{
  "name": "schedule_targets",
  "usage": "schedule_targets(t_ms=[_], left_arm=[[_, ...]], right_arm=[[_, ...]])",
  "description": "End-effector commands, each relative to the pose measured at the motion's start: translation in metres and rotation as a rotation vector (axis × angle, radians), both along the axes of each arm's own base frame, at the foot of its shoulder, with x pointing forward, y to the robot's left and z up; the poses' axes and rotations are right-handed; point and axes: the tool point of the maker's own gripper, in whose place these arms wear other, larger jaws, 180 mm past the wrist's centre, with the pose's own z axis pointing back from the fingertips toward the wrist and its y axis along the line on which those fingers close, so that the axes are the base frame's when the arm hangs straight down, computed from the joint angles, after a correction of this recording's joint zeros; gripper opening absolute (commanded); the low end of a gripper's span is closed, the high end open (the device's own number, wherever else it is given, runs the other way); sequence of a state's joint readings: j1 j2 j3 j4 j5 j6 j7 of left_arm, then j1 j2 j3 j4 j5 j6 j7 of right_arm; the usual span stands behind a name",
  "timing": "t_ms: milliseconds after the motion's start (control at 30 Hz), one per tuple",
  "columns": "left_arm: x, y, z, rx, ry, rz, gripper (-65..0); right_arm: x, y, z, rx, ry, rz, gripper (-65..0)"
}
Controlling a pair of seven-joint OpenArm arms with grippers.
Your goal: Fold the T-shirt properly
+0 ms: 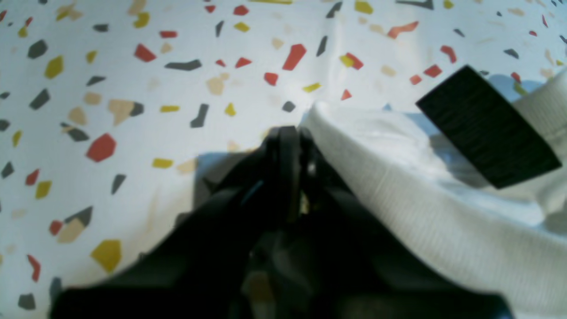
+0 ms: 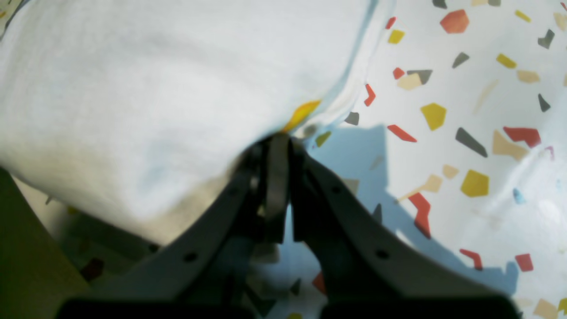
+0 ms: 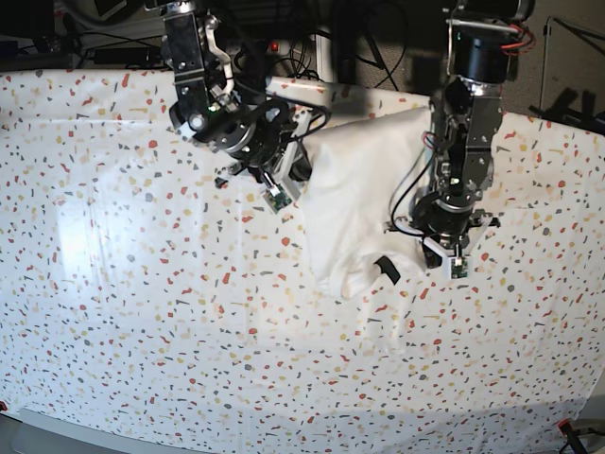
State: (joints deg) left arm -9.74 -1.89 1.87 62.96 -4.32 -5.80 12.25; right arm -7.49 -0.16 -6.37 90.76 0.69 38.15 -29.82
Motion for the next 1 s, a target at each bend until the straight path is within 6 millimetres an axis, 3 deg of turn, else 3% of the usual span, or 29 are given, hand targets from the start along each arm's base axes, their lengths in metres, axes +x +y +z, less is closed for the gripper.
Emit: schedule_targets(t_ms=[0, 233, 467, 633, 767, 967], left_arm=[[0.014, -0.003, 0.018, -0.008, -0.046, -0.008, -65.0], [0.03, -0.003, 0.059, 0.001, -0.117, -0.018, -65.0], [0.016, 0.012, 0.101, 0.059, -0.17, -0.031, -65.0], [-0.025, 0.032, 0.109, 0.093, -0.147, -0.059, -65.0], [-0.07, 0.038, 0.111, 0.051, -0.12, -0.111, -65.0], [-0.142, 0.062, 0.077, 0.117, 0.033, -0.101, -65.0]], right_arm=[[0.012, 0.006, 0.019, 0.044, -0.063, -0.004, -65.0], [0.028, -0.008, 0.053, 0.052, -0.167, -0.055, -65.0], [0.038, -0.059, 0.086, 0.028, -0.228, -0.19, -65.0], [0.017, -0.097, 0.082, -0.029, -0.189, -0.281, -65.0], [-0.012, -0.113, 0.072, -0.093, -0.121, -0.3, -65.0], [-0.067, -0.128, 0.053, -0.152, 0.008, -0.322, -65.0]])
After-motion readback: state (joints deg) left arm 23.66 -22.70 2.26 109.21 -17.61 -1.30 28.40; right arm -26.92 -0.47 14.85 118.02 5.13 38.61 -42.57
